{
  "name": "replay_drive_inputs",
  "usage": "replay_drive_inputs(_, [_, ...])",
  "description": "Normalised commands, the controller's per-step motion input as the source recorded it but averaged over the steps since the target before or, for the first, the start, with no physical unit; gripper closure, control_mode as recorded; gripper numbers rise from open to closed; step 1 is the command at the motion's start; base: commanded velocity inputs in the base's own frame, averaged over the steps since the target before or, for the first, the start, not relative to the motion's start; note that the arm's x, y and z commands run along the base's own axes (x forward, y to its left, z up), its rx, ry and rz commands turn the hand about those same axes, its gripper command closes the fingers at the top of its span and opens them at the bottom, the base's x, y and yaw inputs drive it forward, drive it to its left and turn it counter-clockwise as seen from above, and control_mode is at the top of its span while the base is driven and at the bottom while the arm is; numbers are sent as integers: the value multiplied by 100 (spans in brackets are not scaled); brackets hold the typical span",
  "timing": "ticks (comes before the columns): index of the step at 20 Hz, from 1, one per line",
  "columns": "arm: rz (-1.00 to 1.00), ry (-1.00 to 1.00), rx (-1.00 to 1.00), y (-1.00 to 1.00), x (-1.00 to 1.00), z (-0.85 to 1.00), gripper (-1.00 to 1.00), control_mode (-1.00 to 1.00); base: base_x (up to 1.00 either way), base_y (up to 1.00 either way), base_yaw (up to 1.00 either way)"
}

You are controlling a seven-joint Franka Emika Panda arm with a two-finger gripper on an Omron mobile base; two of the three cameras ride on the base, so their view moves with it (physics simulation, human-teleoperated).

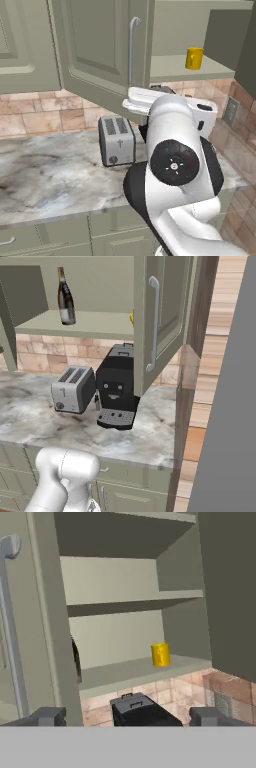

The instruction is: Open the cabinet directly in front. Then move the wine and the mug to the dining counter with the candle on it.

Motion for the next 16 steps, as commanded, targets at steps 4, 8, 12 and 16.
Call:
replay_drive_inputs(4, [25, 9, 14, -63, 6, 9, -100, -100, 0, 0, 0])
replay_drive_inputs(8, [16, 2, 4, -25, 20, 1, -100, -100, 0, 0, 0])
replay_drive_inputs(12, [18, 9, 1, 0, 48, 0, -100, -100, 0, 0, 0])
replay_drive_inputs(16, [19, 9, 2, 8, 56, -6, -100, -100, 0, 0, 0])
